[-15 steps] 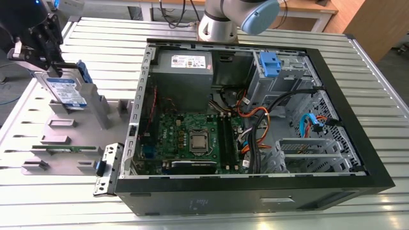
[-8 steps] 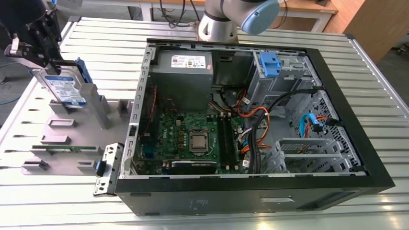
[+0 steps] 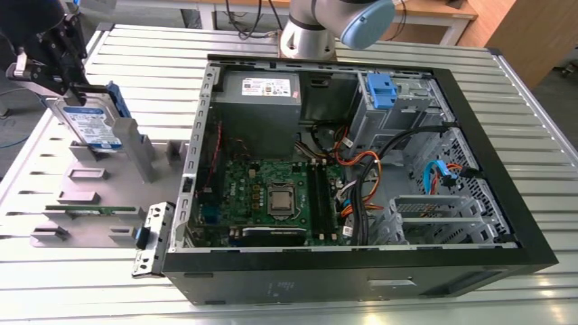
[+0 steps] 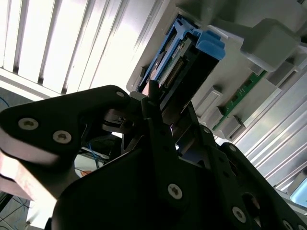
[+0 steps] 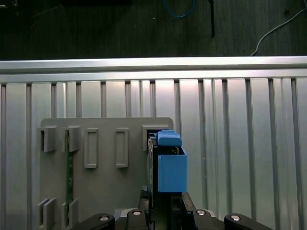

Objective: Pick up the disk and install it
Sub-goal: 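Pick up the disk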

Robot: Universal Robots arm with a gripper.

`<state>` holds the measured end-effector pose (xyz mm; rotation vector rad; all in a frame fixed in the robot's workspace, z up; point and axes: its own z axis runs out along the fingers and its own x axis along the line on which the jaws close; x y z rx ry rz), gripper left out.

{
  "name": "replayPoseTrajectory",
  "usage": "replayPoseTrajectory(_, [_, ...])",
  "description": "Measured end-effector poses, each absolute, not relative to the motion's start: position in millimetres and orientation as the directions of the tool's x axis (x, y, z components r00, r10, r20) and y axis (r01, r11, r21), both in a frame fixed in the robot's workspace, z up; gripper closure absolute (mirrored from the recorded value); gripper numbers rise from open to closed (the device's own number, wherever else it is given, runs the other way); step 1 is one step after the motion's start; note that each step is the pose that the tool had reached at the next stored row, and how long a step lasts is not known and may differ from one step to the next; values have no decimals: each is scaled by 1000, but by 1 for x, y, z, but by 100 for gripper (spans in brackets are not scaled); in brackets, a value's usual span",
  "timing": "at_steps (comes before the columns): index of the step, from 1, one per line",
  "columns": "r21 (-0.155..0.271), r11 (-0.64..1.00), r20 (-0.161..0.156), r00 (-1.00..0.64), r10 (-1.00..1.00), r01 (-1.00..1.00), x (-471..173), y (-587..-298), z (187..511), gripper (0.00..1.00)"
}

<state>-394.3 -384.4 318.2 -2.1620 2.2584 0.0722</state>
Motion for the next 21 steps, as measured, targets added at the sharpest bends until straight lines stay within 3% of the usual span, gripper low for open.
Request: replayPoseTrajectory(21, [23, 43, -43, -44, -998, -999, -394, -384, 340, 65])
